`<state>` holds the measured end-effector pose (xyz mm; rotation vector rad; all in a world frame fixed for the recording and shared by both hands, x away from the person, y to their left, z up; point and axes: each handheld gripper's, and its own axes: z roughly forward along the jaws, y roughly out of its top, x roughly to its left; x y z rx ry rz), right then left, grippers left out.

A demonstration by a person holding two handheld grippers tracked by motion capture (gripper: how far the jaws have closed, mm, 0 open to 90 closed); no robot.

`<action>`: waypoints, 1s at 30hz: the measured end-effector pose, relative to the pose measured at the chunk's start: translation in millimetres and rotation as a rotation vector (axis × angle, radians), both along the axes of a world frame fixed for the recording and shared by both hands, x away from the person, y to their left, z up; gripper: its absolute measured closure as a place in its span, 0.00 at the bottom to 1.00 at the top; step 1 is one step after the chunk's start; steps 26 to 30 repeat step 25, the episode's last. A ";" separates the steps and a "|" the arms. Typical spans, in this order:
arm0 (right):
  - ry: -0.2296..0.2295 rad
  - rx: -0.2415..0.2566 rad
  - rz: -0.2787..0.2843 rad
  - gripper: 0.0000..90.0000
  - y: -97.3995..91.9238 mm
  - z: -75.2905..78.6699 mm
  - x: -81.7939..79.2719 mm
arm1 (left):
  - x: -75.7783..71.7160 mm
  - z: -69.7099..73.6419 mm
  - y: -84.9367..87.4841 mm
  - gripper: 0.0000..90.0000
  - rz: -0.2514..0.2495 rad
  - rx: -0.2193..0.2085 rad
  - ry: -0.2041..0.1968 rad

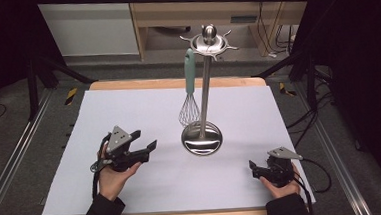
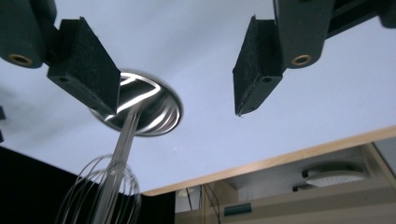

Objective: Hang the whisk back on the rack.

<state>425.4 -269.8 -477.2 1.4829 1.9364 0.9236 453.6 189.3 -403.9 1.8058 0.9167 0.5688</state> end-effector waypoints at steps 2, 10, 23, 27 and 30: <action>0.006 -0.004 0.002 0.19 0.5 -0.5 0.3 | -2.4 -8.1 10.1 0.35 0.018 0.006 0.017; 0.024 -0.023 -0.006 0.17 1.6 -3.5 2.3 | -6.4 -35.1 43.3 0.33 0.107 0.072 0.062; 0.020 -0.025 -0.043 0.15 -8.5 -6.8 1.7 | -2.0 -54.7 99.1 0.29 0.248 0.084 0.128; 0.022 -0.024 -0.047 0.14 -8.6 -6.6 2.2 | -1.0 -55.0 103.9 0.29 0.261 0.096 0.130; 0.022 -0.024 -0.047 0.14 -8.6 -6.6 2.2 | -1.0 -55.0 103.9 0.29 0.261 0.096 0.130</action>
